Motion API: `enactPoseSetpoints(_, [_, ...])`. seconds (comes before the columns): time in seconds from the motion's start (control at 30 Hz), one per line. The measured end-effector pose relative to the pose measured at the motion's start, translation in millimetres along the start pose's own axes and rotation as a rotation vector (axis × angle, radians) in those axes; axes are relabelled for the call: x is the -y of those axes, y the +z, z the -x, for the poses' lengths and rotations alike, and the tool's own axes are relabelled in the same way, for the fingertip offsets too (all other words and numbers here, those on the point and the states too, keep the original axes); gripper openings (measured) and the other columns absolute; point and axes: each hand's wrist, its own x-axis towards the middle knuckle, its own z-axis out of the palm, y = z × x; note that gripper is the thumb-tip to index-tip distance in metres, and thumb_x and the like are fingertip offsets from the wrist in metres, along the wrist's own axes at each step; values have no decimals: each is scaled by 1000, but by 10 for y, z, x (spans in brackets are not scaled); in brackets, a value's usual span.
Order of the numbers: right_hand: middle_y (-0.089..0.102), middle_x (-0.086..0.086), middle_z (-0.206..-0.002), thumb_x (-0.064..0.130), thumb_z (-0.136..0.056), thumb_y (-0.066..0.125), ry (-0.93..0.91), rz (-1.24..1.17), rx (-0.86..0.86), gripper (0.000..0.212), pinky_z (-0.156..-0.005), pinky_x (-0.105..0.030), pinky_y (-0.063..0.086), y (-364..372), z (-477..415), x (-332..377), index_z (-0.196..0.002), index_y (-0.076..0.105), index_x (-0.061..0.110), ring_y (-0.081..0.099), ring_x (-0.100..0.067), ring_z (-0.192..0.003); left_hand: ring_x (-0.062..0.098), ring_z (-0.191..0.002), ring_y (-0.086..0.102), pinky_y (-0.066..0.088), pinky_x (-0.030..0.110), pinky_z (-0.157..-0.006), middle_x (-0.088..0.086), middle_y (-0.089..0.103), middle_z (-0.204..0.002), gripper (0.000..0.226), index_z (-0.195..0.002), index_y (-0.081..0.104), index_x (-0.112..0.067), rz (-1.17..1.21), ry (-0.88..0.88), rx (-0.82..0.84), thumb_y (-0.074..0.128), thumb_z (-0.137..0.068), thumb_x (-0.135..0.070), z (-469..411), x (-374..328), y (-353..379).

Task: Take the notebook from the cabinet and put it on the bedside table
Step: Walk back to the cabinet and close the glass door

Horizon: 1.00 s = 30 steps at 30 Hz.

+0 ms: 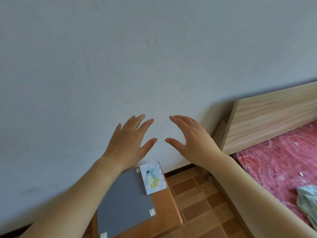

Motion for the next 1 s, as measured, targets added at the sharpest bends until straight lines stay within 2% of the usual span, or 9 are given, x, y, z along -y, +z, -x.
enactPoseSetpoints(0.2, [32,8,-148,54,-88,44,-61,-5,45,63,-109,-32,22,-179,-89,-382,-141,25,28,23,-11,-136,16,-143,7,17,48,-113,-5,10,-156,68,-145,12,-34,6,-65,1,16,-83,-62,-219,-317,66])
enactPoseSetpoints(0.4, [27,11,-149,54,-88,44,-164,-37,130,65,-107,-27,22,-136,-268,-547,-143,18,31,22,-9,-135,14,-143,7,14,46,-115,-6,11,-156,63,-145,10,-36,3,-183,13,24,-88,-59,-221,-367,189])
enactPoseSetpoints(0.53, [28,10,-149,51,-89,45,-298,-91,177,64,-105,-25,24,-9,-451,-483,-143,19,29,24,-9,-134,13,-143,6,13,45,-115,-8,12,-156,61,-145,10,-35,0,-326,7,27,-90,-56,-80,-276,260])
enactPoseSetpoints(0.77, [33,9,-147,48,-88,48,-534,-220,243,65,-99,-17,20,237,-631,-8,-143,21,26,28,-9,-133,11,-142,3,9,44,-115,-9,10,-156,60,-145,9,-36,15,-585,-8,26,-91,-56,495,-133,216])
enactPoseSetpoints(1.0, [33,7,-147,47,-88,48,-815,-287,390,65,-100,-17,20,580,-488,1005,-143,22,25,31,-12,-132,11,-142,8,12,46,-114,-8,15,-155,58,-144,11,-36,-19,-886,-98,27,-92,-55,1634,32,66])
